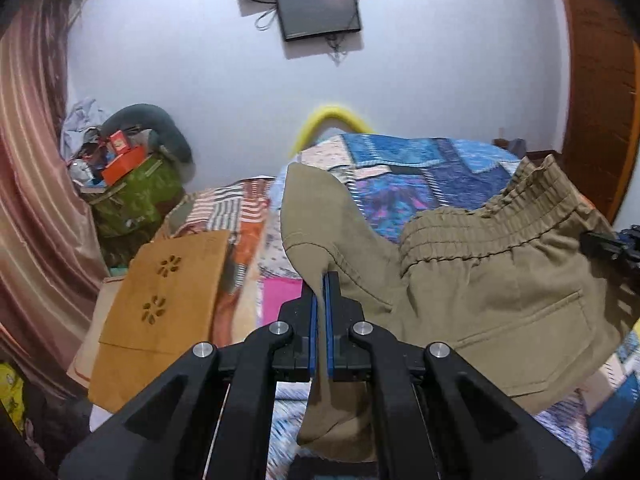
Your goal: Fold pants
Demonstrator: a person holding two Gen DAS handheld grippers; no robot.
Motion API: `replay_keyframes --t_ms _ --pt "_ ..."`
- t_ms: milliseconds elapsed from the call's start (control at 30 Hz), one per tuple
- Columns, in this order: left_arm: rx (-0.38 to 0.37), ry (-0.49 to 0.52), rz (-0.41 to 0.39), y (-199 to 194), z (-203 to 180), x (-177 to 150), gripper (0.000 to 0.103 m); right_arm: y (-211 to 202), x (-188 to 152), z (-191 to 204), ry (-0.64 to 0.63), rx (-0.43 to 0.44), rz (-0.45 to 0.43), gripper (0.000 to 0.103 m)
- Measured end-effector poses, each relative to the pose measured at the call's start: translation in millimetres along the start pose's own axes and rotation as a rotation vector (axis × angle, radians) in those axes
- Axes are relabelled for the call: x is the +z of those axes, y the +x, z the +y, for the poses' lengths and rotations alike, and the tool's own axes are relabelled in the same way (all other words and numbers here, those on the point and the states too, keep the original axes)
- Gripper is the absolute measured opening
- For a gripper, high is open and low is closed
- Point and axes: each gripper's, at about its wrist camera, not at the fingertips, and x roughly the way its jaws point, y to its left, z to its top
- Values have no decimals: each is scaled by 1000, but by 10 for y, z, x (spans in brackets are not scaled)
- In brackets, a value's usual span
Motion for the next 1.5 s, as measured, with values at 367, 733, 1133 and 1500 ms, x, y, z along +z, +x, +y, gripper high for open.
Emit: replay_keyframes --t_ms 367,733,1133,1500 --pt "70 -83 65 1073 462 12 3 903 218 206 -50 -2 17 8" --pt "40 -163 333 2179 672 -626 6 1652 -126 178 -58 -12 208 8" --pt "76 -111 458 2153 702 -888 31 1626 -249 -7 -18 -31 373 38" --pt "15 -134 299 861 655 -444 34 707 25 227 -39 -22 234 43"
